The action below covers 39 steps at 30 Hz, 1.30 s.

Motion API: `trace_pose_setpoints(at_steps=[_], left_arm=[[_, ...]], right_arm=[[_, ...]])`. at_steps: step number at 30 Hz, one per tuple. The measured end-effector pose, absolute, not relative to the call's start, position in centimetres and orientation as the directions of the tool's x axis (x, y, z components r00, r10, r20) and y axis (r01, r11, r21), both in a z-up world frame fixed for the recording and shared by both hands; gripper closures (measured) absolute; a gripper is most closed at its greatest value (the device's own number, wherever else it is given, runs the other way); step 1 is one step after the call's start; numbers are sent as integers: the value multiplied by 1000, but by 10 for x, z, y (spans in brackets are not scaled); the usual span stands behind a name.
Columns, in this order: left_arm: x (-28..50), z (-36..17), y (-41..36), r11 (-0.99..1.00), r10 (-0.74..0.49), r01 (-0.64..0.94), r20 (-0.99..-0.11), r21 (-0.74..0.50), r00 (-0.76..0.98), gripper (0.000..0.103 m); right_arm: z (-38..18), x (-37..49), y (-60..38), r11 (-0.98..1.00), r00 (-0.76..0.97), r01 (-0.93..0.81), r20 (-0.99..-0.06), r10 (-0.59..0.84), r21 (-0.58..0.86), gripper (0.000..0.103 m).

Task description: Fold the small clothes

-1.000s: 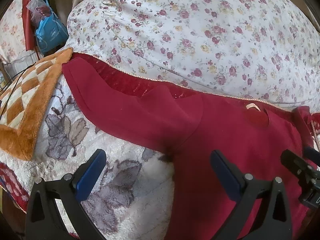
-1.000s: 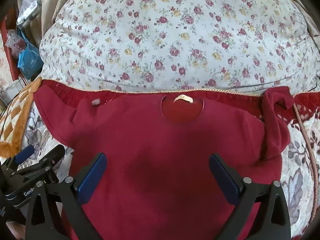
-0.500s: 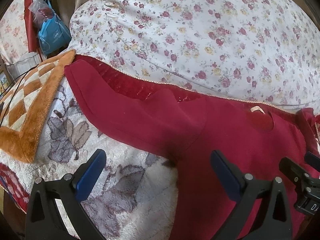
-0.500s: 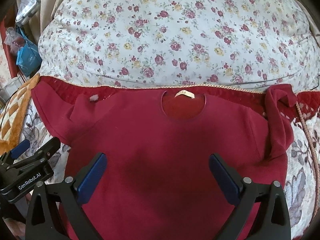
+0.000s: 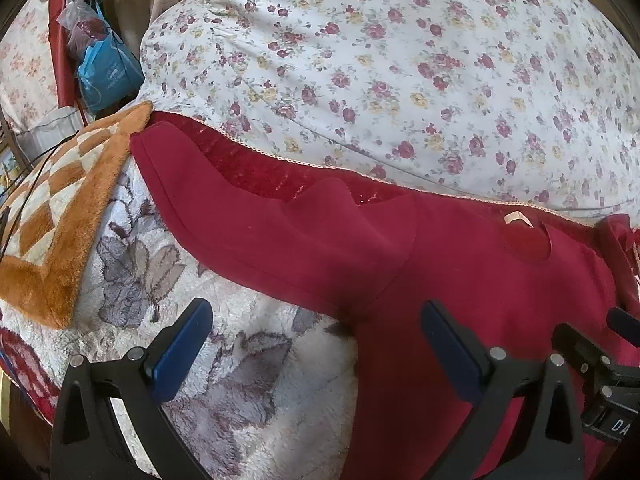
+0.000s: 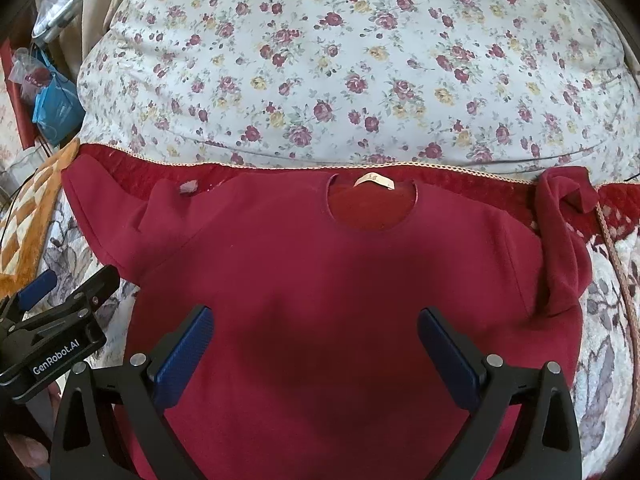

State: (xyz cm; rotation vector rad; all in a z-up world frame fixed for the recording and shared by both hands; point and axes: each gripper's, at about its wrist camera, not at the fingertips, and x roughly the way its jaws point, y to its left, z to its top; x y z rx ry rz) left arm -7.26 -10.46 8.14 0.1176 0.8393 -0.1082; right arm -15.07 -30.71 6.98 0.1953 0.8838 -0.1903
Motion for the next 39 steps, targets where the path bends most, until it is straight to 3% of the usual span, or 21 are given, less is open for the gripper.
trace_pose_setpoints(at_steps=[39], left_arm=[[-73,77,-119,977,-88,204,-743,66,663,0]], right_arm=[[59,-152,-328,939,581,333,-803,-136,82,0]])
